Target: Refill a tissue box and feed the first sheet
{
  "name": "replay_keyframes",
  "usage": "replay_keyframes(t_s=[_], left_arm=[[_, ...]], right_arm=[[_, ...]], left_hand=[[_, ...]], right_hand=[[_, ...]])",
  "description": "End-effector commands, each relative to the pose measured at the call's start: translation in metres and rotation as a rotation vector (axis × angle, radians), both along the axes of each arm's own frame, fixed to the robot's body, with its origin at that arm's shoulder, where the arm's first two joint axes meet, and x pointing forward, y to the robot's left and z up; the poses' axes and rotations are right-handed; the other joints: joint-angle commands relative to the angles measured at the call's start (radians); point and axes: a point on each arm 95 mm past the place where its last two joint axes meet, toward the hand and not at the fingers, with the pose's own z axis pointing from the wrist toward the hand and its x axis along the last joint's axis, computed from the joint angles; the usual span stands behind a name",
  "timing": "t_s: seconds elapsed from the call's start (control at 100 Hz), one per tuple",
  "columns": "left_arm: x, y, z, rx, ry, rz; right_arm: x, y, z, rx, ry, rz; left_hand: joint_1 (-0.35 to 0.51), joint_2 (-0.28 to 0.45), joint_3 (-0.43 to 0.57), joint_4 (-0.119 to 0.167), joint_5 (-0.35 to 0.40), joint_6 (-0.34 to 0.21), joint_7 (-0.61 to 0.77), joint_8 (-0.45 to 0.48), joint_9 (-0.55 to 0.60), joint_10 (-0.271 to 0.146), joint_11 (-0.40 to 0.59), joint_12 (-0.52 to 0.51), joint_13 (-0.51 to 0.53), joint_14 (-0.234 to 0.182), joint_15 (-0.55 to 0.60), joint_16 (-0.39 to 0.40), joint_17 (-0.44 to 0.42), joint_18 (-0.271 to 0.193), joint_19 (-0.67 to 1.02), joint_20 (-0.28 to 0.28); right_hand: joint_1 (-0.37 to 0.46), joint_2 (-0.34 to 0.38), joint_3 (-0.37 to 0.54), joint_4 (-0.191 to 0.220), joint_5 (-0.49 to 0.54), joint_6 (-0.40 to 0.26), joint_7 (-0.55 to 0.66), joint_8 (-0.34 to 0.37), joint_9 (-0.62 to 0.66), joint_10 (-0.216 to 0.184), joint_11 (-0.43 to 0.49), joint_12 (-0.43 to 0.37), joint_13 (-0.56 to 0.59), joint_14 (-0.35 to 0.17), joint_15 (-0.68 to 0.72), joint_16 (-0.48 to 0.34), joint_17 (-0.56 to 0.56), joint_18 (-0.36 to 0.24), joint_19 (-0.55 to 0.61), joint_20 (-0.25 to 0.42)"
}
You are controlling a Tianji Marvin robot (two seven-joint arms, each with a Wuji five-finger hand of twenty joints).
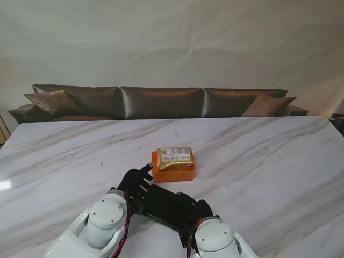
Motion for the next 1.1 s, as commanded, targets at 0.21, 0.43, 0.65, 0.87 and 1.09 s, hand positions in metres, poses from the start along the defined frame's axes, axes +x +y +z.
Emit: replay_keyframes(t_s=[0.21,0.43,0.65,0.87,1.09], left_arm=[[-0.009,-0.019,0.002,-0.047,0.015,-0.049],[-0.005,-0.018,0.007,-0.044,0.006,-0.040],[-0.001,-0.018,0.018,-0.036,-0.010,-0.044],[0.007,-0.018,0.029,-0.019,-0.037,-0.043],[0.016,-0.020,0.035,-0.011,-0.048,-0.049]], right_arm=[[0.000,0.018,0.026,0.084,-0.056,0.049],[0.000,0.022,0.034,0.088,-0.067,0.063],[0.004,0.025,0.043,0.078,-0.081,0.078],[0.009,0.026,0.053,0.067,-0.097,0.086],[0.015,0.027,0.059,0.065,-0.102,0.100]], left_hand=[[0.010,0.031,-0.031,0.016,0.033,0.026,0.015,0.009,0.029,-0.022,0.011,-0.006,0.022,0.018,0.001,-0.007,0.045,-0.104,-0.227,-0.174],[0.011,0.030,-0.031,0.017,0.034,0.027,0.015,0.009,0.030,-0.021,0.010,-0.006,0.023,0.019,0.001,-0.007,0.044,-0.104,-0.228,-0.174],[0.011,0.031,-0.031,0.016,0.035,0.027,0.015,0.009,0.031,-0.021,0.011,-0.006,0.023,0.019,0.000,-0.007,0.044,-0.103,-0.227,-0.173],[0.011,0.030,-0.032,0.016,0.037,0.025,0.017,0.010,0.033,-0.021,0.010,-0.007,0.024,0.018,0.000,-0.007,0.046,-0.103,-0.226,-0.173],[0.011,0.030,-0.030,0.017,0.038,0.027,0.017,0.010,0.033,-0.021,0.009,-0.007,0.026,0.020,0.001,-0.007,0.047,-0.101,-0.226,-0.173]], right_hand=[[0.008,0.008,-0.025,0.012,0.065,-0.188,0.147,0.038,0.040,-0.123,0.046,0.002,0.005,-0.058,0.005,-0.001,0.013,-0.081,0.025,-0.013],[0.009,0.008,-0.025,0.012,0.065,-0.188,0.147,0.038,0.040,-0.123,0.045,0.002,0.005,-0.057,0.004,-0.001,0.013,-0.081,0.025,-0.012],[0.010,0.008,-0.025,0.012,0.067,-0.188,0.147,0.038,0.042,-0.122,0.045,0.002,0.005,-0.058,0.005,-0.001,0.012,-0.079,0.027,-0.010],[0.010,0.006,-0.025,0.012,0.069,-0.189,0.148,0.038,0.043,-0.123,0.045,0.002,0.008,-0.056,0.006,0.000,0.012,-0.079,0.030,-0.007],[0.011,0.006,-0.026,0.012,0.070,-0.188,0.148,0.038,0.044,-0.121,0.044,0.002,0.008,-0.056,0.005,-0.001,0.010,-0.077,0.031,-0.005]])
